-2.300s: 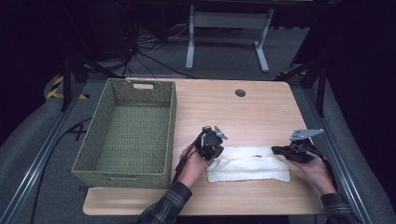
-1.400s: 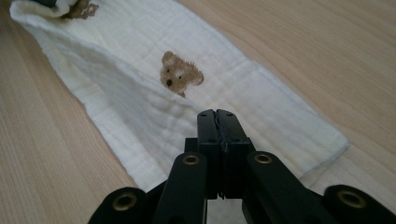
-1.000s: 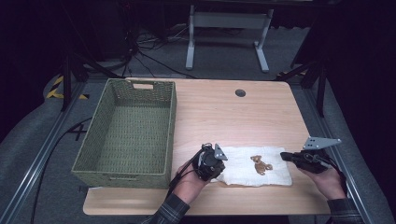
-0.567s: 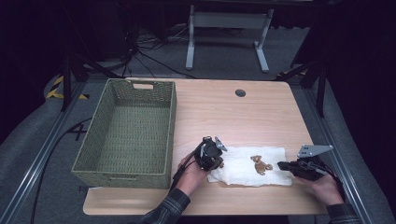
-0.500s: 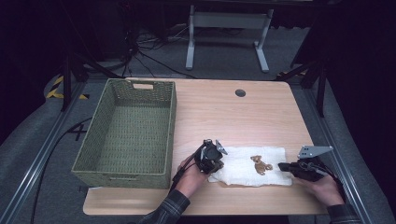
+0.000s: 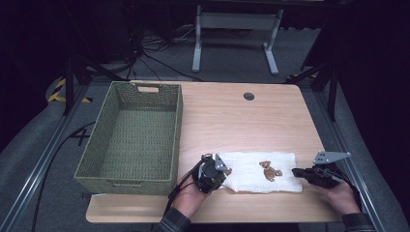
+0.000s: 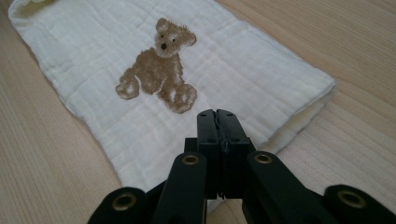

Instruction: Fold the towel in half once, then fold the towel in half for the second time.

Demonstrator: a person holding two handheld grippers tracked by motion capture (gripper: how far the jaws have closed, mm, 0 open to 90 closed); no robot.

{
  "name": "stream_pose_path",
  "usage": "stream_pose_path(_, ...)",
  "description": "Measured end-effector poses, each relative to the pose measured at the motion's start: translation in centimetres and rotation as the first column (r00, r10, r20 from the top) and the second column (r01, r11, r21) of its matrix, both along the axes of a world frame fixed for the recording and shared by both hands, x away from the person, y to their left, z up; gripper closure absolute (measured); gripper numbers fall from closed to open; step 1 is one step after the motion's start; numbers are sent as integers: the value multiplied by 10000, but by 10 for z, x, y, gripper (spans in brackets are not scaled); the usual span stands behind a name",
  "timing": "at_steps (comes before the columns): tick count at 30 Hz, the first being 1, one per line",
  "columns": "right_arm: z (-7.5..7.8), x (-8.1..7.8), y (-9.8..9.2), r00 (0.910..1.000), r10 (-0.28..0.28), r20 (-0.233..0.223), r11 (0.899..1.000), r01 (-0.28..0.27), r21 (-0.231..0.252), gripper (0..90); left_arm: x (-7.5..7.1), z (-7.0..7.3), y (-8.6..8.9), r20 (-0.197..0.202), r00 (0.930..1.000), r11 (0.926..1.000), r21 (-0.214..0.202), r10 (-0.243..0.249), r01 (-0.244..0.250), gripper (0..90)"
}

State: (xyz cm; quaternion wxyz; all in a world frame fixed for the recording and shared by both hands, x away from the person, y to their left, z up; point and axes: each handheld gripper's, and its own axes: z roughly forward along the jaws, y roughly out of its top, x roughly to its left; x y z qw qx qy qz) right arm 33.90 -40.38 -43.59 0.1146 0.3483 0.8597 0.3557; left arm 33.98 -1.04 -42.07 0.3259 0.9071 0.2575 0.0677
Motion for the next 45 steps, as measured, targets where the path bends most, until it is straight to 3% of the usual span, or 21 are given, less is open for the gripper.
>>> stream_pose_path(3,0,0,0,10000,6,-24,10000,-6,-10,893,12,-2,-1,196,9996,9997,98,218,-220,869)
stream_pose_path(6,0,0,0,10000,6,-22,10000,-6,10,894,28,-14,-2,-111,9985,9978,412,533,-528,874)
stream_pose_path(9,-1,1,0,10000,24,-35,10000,-24,-11,894,29,-18,-3,-403,9982,9976,546,439,-417,877)
stream_pose_path(13,-1,1,0,10000,54,-43,10000,-54,-15,894,21,-23,-2,-566,9979,9982,534,310,-280,877)
stream_pose_path(18,-1,1,1,9999,99,-65,9999,-99,24,893,-1,-24,7,-702,9974,9989,449,132,-101,876)
stream_pose_path(23,1,5,2,10000,86,21,9999,-86,80,878,-10,-14,8,-303,9994,9999,2,152,-152,861)
stream_pose_path(28,3,16,1,9999,-68,91,9999,67,116,832,2,-4,4,153,9979,9979,-191,627,-624,829)
stream_pose_path(32,8,32,-3,9987,-421,302,9987,412,295,762,16,-3,-2,417,9909,9915,-270,1280,-1270,749)
stream_pose_path(34,9,39,-5,9978,-554,354,9980,543,332,737,25,-4,-4,394,9867,9875,-64,1578,-1576,719)
stream_pose_path(38,8,55,-6,9962,-772,407,9966,760,307,693,41,-6,-6,527,9804,9818,-83,1899,-1897,655)
stream_pose_path(43,4,70,-7,9954,-888,352,9956,876,318,684,56,-9,-6,369,9729,9735,-138,2285,-2281,628)
stream_pose_path(45,0,74,-6,9956,-890,299,9960,889,55,682,61,-12,-6,302,9690,9695,-111,2452,-2450,625)
